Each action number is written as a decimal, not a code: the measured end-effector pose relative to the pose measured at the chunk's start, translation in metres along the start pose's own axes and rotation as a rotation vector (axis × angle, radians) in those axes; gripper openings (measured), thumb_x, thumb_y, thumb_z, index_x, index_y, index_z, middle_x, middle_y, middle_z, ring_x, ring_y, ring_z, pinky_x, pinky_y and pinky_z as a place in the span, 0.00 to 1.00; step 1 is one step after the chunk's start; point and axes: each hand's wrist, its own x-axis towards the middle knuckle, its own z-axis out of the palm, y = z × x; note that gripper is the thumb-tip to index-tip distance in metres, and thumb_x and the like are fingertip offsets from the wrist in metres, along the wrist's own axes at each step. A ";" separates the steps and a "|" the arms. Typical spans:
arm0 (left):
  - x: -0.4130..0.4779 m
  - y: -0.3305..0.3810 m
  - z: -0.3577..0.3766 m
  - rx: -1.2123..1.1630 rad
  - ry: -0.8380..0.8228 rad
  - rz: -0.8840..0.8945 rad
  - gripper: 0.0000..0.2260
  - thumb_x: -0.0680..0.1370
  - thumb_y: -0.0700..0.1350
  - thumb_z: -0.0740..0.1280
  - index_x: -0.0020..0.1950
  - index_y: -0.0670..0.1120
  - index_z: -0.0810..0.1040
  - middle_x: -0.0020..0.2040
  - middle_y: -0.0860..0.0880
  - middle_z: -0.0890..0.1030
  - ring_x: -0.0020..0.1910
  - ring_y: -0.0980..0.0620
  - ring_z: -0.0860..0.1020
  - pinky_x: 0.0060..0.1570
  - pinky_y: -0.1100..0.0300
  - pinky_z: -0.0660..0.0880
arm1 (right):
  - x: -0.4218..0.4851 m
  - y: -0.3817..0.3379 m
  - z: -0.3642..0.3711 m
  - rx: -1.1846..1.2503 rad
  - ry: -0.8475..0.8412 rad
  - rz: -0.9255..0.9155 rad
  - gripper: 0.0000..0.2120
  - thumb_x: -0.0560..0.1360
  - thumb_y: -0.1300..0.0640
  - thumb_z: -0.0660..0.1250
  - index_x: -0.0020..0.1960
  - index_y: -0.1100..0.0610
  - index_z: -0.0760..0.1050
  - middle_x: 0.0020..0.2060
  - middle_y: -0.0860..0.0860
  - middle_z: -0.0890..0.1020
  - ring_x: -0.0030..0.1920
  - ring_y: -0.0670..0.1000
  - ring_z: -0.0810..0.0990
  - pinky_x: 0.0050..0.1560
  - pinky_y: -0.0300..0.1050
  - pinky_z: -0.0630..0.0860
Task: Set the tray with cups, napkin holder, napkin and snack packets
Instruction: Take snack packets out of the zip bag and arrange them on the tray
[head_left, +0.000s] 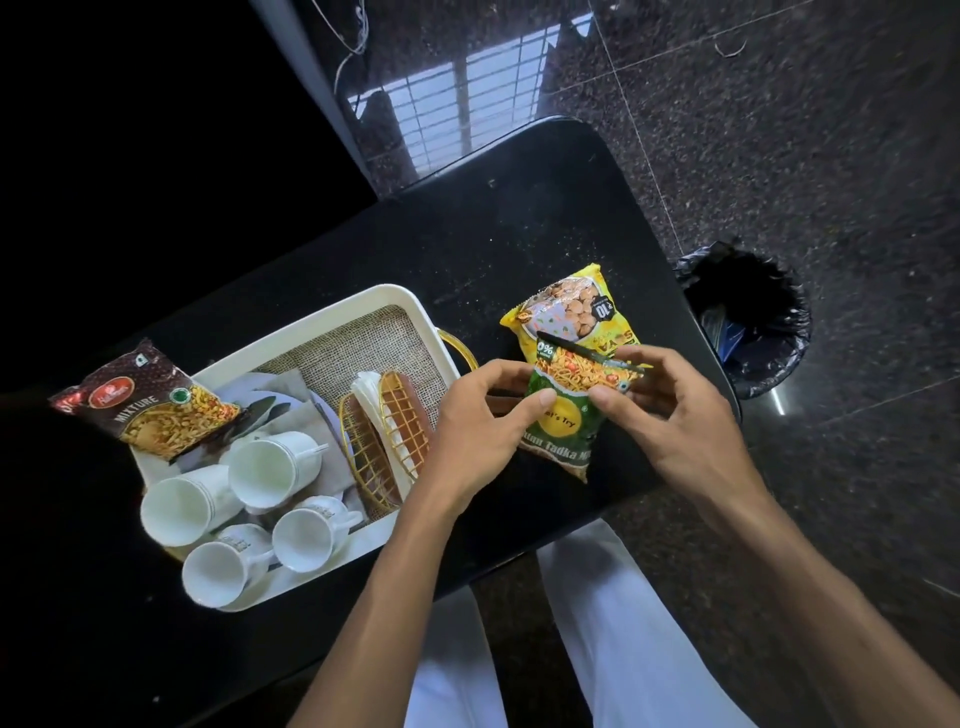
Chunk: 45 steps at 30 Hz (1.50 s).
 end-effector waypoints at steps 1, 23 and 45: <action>-0.003 0.004 -0.004 -0.026 0.018 0.010 0.10 0.77 0.48 0.74 0.57 0.50 0.83 0.51 0.54 0.87 0.52 0.58 0.85 0.56 0.52 0.83 | 0.000 -0.008 0.001 0.025 -0.010 -0.007 0.22 0.68 0.43 0.75 0.60 0.46 0.77 0.50 0.47 0.85 0.49 0.41 0.83 0.47 0.35 0.80; -0.044 -0.013 -0.197 -0.105 0.668 0.155 0.08 0.79 0.45 0.71 0.57 0.47 0.84 0.51 0.53 0.86 0.51 0.59 0.84 0.54 0.61 0.81 | 0.029 -0.136 0.218 -0.180 -0.319 -0.364 0.26 0.72 0.52 0.76 0.67 0.54 0.72 0.58 0.45 0.82 0.56 0.42 0.82 0.55 0.43 0.82; -0.008 -0.065 -0.220 -0.107 0.739 -0.152 0.05 0.79 0.45 0.71 0.49 0.55 0.78 0.46 0.57 0.82 0.49 0.54 0.83 0.44 0.64 0.76 | 0.072 -0.106 0.297 -0.495 -0.372 -0.326 0.24 0.72 0.51 0.76 0.64 0.56 0.73 0.54 0.48 0.79 0.49 0.46 0.79 0.39 0.29 0.73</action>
